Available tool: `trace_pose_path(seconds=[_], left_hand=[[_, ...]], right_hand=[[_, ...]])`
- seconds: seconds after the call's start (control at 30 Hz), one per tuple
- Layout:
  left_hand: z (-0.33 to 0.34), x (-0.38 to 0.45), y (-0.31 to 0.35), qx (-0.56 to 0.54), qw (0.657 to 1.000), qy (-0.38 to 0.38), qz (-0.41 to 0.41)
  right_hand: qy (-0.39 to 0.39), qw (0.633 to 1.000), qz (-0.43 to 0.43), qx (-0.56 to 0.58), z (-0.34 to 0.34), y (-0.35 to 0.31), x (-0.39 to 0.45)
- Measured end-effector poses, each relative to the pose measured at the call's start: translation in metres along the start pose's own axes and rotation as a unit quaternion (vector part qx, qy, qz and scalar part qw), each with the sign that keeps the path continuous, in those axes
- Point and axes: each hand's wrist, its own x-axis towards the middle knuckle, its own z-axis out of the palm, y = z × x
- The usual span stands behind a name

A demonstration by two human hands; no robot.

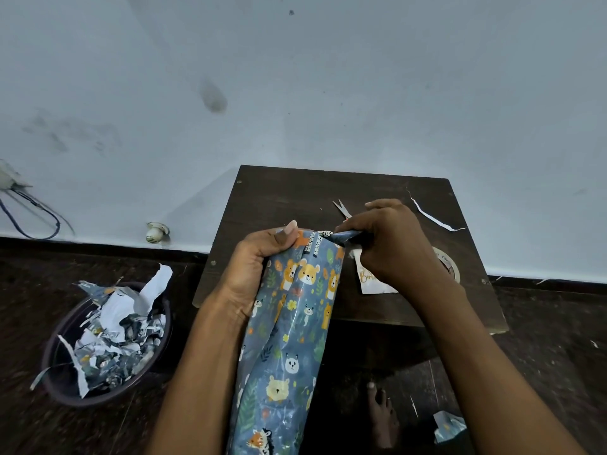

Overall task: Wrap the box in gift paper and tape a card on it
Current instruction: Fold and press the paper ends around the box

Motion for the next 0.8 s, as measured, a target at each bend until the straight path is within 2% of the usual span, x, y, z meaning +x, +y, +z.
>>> trace_pose_path(seconds=[0.07, 0.17, 0.23, 0.27, 0.3, 0.37, 0.43, 0.5, 0.6, 0.67, 0.8], left_hand=[[0.001, 0.0, 0.0, 0.0, 1.0, -0.001, 0.004], [0.0, -0.001, 0.001, -0.003, 1.0, 0.002, 0.017], [-0.005, -0.002, 0.003, -0.014, 0.999, 0.012, 0.028], [-0.007, -0.002, 0.003, -0.018, 0.999, 0.016, 0.032], [-0.01, -0.002, 0.004, -0.022, 0.999, 0.018, 0.033], [-0.013, -0.003, 0.006, -0.03, 0.999, 0.028, 0.032], [-0.012, -0.003, 0.007, -0.046, 0.998, 0.035, 0.027], [-0.008, -0.005, 0.007, -0.073, 0.997, 0.035, 0.014], [-0.006, -0.006, 0.008, -0.088, 0.995, 0.047, 0.003], [-0.007, -0.006, 0.01, -0.093, 0.994, 0.06, 0.0], [-0.011, -0.005, 0.015, -0.089, 0.992, 0.087, 0.01]], right_hand=[[0.001, 1.0, -0.026, -0.01, 0.002, 0.004, 0.003], [0.05, 0.996, -0.079, -0.008, 0.001, 0.011, 0.01], [0.093, 0.995, -0.028, 0.011, 0.0, 0.017, 0.009], [0.112, 0.992, 0.023, 0.059, 0.0, 0.019, 0.008], [0.124, 0.979, 0.084, 0.138, -0.002, 0.019, 0.007], [0.132, 0.925, 0.171, 0.313, -0.009, 0.02, 0.009], [0.092, 0.874, 0.219, 0.425, -0.015, 0.021, 0.011], [0.036, 0.842, 0.228, 0.488, -0.016, 0.023, 0.012], [-0.026, 0.828, 0.197, 0.525, -0.012, 0.021, 0.012], [-0.045, 0.822, 0.178, 0.539, -0.01, 0.02, 0.013], [-0.076, 0.788, 0.173, 0.587, -0.01, 0.024, 0.014]])
